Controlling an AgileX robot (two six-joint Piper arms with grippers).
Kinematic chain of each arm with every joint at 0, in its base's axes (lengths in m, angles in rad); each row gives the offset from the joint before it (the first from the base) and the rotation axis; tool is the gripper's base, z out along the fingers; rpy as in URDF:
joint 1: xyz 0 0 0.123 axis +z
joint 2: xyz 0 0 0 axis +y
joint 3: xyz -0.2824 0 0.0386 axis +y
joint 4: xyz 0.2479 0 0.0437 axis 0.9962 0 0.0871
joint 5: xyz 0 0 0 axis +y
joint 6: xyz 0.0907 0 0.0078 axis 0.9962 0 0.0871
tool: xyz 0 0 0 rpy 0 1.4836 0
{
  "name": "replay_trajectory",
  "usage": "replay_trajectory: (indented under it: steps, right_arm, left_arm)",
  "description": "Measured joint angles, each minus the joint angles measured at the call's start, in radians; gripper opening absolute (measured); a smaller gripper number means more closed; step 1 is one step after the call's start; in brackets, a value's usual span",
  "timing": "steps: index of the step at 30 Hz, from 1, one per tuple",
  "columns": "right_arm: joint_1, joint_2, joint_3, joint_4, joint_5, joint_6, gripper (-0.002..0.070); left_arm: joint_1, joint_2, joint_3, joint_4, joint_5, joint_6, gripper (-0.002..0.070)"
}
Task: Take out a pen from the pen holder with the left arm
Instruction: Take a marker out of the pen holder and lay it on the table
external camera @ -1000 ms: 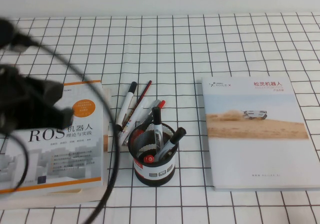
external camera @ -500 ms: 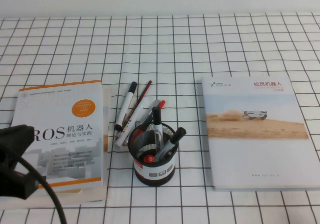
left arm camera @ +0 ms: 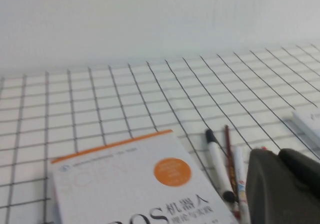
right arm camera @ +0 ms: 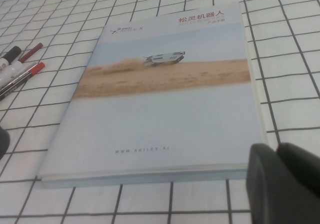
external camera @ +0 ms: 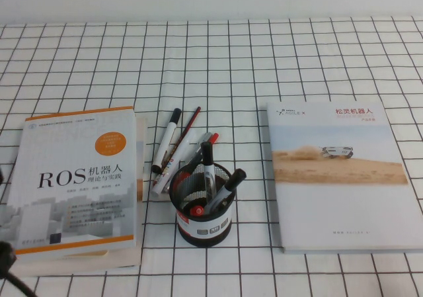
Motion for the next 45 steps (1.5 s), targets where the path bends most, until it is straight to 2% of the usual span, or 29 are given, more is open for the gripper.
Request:
replay_trajectory:
  steps: [5, 11, 19, 25, 34, 45]
  right_arm:
    - [0.0, 0.0, 0.0, 0.0, 0.0, 0.0, -0.0012]
    - [0.0, 0.0, 0.0, 0.0, 0.0, 0.0, -0.0012]
    - [0.0, 0.0, 0.0, 0.0, 0.0, 0.0, -0.0013]
    - [0.0, 0.0, 0.0, 0.0, 0.0, 0.0, -0.0012]
    - [0.0, 0.0, 0.0, 0.0, 0.0, 0.0, -0.0013]
    - [0.0, 0.0, 0.0, 0.0, 0.0, 0.0, -0.0013]
  left_arm:
    - [0.179, -0.183, 0.155, -0.148, -0.125, 0.196, 0.0]
    - [0.309, -0.371, 0.384, -0.185, -0.31, 0.198, 0.0]
    - [0.316, -0.458, 0.463, -0.187, -0.303, 0.168, 0.0]
    - [0.289, -0.458, 0.463, -0.16, -0.16, 0.162, 0.0]
    - [0.287, -0.458, 0.464, -0.125, 0.054, 0.153, 0.0]
    - [0.287, -0.458, 0.464, -0.096, 0.073, 0.153, 0.0]
